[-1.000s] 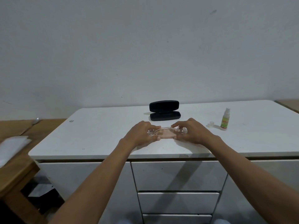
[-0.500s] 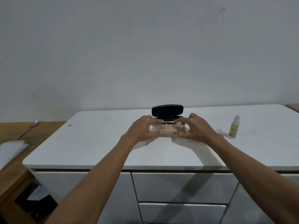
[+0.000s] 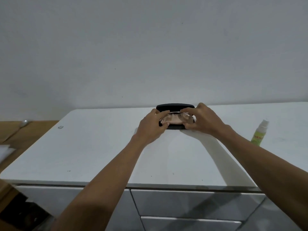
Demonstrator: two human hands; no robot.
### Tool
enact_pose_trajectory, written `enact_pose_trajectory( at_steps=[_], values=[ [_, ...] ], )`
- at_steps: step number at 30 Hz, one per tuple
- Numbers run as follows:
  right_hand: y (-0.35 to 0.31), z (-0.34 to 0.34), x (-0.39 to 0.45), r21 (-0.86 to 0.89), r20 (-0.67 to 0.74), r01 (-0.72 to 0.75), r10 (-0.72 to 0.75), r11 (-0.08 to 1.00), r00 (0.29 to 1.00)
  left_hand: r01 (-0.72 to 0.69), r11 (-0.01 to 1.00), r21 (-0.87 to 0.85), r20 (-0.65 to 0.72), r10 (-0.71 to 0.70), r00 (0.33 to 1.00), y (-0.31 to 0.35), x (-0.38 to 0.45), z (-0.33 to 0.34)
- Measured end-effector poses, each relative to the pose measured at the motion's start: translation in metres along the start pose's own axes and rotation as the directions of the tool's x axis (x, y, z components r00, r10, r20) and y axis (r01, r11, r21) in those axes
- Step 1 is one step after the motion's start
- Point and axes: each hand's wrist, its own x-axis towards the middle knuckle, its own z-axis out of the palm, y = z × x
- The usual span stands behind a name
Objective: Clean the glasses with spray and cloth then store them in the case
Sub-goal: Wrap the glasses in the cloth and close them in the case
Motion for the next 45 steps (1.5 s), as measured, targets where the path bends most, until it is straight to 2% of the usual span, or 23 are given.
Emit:
enact_pose_trajectory(
  at_steps=[8,18,25,28,33,39,42,45],
  values=[
    [-0.002,-0.003,0.005,-0.002,0.045,0.028,-0.028,1.0,0.999,-0.008,1.0,0.007,0.012,0.008,1.0,-0.006,-0.003,0.004],
    [-0.021,-0.003,-0.008,0.029,0.081,-0.065,0.063,0.997,0.995,0.027,0.999,0.043,0.004,-0.027,1.0,-0.006,-0.001,0.004],
    [-0.026,-0.005,-0.013,-0.111,0.076,-0.056,0.065,0.992,0.995,0.07,0.997,-0.012,-0.011,-0.07,0.997,-0.005,-0.004,0.006],
    [-0.029,-0.005,-0.016,-0.15,0.071,-0.083,0.094,0.985,0.993,0.087,0.991,-0.102,-0.041,-0.091,0.995,-0.007,-0.006,0.006],
    [-0.033,0.004,-0.018,-0.174,0.005,-0.113,0.115,0.978,0.993,0.155,0.97,-0.186,-0.071,-0.17,0.983,-0.014,-0.009,0.005],
    [-0.03,0.009,-0.018,-0.166,-0.009,-0.137,0.138,0.977,0.99,0.194,0.942,-0.273,-0.062,-0.218,0.974,-0.009,-0.013,-0.002],
    [-0.026,0.007,-0.017,-0.03,-0.139,-0.166,0.16,0.986,0.977,0.24,0.899,-0.366,-0.118,-0.301,0.946,-0.015,-0.009,-0.006],
    [-0.025,0.004,-0.009,0.183,-0.312,-0.271,0.317,0.945,0.896,0.277,0.849,-0.45,-0.146,-0.376,0.915,-0.015,-0.001,-0.011]
  ],
)
